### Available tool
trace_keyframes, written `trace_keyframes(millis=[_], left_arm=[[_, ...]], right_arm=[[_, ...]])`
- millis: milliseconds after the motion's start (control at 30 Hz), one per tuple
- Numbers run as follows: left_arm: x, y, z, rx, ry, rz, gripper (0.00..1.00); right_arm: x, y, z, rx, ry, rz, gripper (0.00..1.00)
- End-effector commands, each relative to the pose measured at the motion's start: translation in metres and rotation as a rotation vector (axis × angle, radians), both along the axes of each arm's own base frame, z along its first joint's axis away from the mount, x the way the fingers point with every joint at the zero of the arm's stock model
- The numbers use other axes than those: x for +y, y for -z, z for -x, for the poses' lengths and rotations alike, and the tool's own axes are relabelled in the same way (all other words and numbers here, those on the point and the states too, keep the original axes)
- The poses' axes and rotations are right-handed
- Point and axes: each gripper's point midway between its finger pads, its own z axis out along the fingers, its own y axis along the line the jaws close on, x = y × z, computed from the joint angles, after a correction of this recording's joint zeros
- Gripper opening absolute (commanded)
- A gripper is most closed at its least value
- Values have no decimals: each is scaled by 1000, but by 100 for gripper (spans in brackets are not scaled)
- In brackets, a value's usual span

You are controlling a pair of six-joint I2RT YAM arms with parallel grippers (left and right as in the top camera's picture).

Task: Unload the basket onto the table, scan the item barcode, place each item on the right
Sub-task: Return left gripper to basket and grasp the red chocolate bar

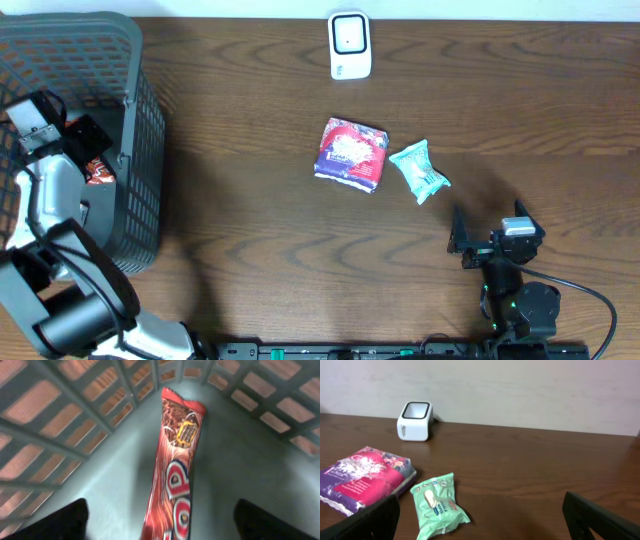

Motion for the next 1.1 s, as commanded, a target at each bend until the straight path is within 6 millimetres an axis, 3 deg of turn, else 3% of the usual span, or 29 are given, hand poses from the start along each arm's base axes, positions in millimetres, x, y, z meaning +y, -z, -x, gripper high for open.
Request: trace_keyframes(millis=[0, 267, 400, 533, 633, 667, 833, 1067], left_arm=[[9, 10, -6, 7, -4, -16, 87], [12, 40, -13, 33, 5, -6, 84], [9, 68, -9, 88, 6, 26, 76], [7, 77, -5, 131, 43, 21, 56], [8, 72, -6, 127, 57, 5, 20], [8, 66, -7, 115, 56, -2, 8], [10, 20, -11, 38, 53, -48, 8], [7, -119, -8, -302, -40, -141, 7]], right_arm=[[2, 1, 0, 3, -8, 7, 99], [2, 1, 0, 3, -8, 7, 99], [2, 1, 0, 3, -8, 7, 99], [2, 1, 0, 3, -8, 8, 99], [2, 1, 0, 3, -8, 8, 99], [2, 1, 0, 3, -8, 7, 99], [2, 1, 0, 3, -8, 8, 99], [2, 1, 0, 3, -8, 7, 99]])
